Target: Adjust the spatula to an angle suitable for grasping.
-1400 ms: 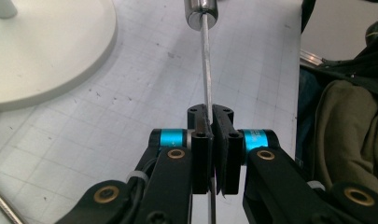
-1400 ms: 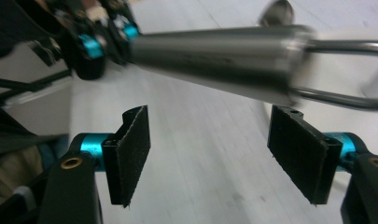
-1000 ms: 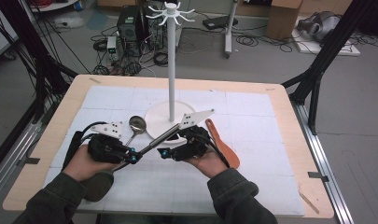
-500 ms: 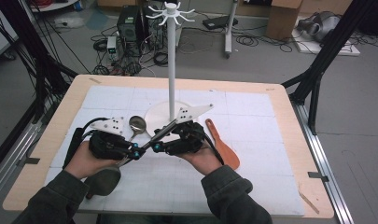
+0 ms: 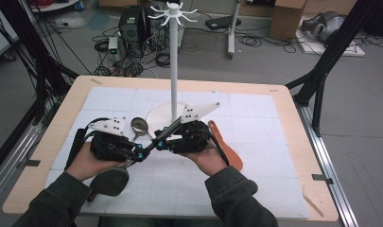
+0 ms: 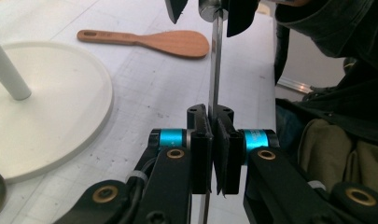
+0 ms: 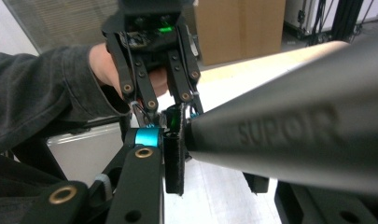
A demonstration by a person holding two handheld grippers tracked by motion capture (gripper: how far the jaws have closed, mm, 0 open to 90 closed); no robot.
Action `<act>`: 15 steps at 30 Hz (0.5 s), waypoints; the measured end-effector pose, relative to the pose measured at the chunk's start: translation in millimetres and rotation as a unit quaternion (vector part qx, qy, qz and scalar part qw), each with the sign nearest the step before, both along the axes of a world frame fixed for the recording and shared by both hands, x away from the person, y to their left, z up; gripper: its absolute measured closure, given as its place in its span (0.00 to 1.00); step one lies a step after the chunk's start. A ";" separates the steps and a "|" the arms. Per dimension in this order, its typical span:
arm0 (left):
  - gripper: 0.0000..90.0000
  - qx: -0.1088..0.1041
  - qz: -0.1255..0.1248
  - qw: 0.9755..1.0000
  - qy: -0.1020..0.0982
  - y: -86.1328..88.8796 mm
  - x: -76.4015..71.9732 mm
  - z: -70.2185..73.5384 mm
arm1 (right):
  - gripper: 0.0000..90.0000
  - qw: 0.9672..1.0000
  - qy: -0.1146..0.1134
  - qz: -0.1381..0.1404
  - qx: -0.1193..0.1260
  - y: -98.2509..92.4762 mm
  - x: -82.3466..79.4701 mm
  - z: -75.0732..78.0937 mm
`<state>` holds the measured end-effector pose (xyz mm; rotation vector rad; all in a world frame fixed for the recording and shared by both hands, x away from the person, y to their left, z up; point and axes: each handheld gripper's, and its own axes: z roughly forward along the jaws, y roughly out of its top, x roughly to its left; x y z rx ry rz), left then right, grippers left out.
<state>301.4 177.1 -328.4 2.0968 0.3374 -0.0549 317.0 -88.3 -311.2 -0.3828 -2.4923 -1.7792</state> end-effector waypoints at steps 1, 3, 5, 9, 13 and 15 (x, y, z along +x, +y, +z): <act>0.94 -0.003 -0.001 1.000 0.000 0.6 0.3 0.4 | 0.75 1.000 -0.005 0.000 -0.003 0.9 -0.4 2.3; 0.94 -0.008 -0.001 1.000 0.003 2.1 0.2 1.3 | 0.75 1.000 -0.011 -0.001 -0.009 2.7 -1.3 5.8; 0.93 -0.009 -0.001 1.000 0.004 2.4 0.1 1.4 | 0.75 1.000 -0.014 0.001 -0.011 3.6 -1.5 7.0; 0.92 -0.015 0.000 1.000 0.006 2.7 0.2 1.7 | 0.75 1.000 -0.021 -0.001 -0.016 5.5 -3.2 12.0; 0.90 -0.011 -0.003 1.000 0.007 2.2 0.5 1.2 | 0.75 0.999 -0.031 -0.005 -0.016 5.4 -4.4 16.4; 0.90 -0.010 -0.004 1.000 0.009 1.5 0.8 0.8 | 0.75 0.999 -0.033 -0.004 -0.015 4.9 -4.6 18.6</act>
